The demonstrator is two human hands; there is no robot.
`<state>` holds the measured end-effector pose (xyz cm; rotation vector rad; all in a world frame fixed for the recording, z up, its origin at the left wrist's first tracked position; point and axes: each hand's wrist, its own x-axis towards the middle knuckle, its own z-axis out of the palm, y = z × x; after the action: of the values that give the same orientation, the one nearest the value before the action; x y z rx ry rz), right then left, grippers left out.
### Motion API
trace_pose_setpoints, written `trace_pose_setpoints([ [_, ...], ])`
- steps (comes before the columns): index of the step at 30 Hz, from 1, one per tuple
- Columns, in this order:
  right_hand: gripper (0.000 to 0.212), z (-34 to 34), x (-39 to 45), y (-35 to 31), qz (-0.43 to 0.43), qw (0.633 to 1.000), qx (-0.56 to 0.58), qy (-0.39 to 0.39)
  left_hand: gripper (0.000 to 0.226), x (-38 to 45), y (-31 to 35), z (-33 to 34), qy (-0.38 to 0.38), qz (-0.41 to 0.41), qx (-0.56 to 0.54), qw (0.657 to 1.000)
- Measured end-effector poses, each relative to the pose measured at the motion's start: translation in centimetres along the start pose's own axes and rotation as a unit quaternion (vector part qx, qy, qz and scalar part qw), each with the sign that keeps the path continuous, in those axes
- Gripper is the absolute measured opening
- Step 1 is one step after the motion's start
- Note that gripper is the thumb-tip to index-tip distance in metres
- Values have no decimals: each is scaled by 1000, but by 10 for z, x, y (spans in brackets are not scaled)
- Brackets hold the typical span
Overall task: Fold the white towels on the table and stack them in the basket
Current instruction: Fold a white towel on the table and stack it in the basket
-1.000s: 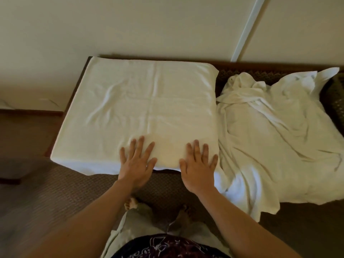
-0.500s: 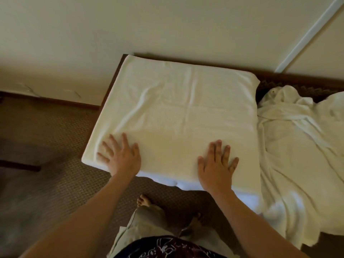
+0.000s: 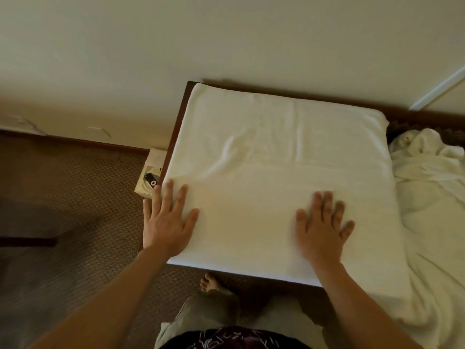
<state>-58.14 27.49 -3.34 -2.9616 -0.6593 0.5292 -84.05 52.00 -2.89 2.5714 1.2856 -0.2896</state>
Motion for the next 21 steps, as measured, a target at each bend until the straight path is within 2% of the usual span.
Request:
trace_pose_setpoints([
  [2,69,-2,0,-3,35,999,13,3,76,0,2,-1,8,-36,-14,999],
  [4,70,-1,-1,-16,38,999,16,2,74,11,20,-6,28,-35,-19,999],
  [9,79,1,12,-61,-76,996,-24,-32,68,59,112,-13,-1,149,-14,989],
  [12,74,-9,43,-69,-148,988,-44,-27,68,101,140,-17,-7,180,9,984],
  [14,70,-19,71,-64,-167,984,-61,-18,69,134,133,-22,-11,162,26,986],
  [16,66,-32,109,-48,-125,990,-64,-1,74,168,116,-30,0,116,28,993],
  [19,67,-54,168,-23,-35,998,-55,11,79,212,98,-45,12,-23,3,1000],
  [21,69,-65,199,-21,-22,998,-57,16,77,233,111,-55,18,-93,-21,995],
])
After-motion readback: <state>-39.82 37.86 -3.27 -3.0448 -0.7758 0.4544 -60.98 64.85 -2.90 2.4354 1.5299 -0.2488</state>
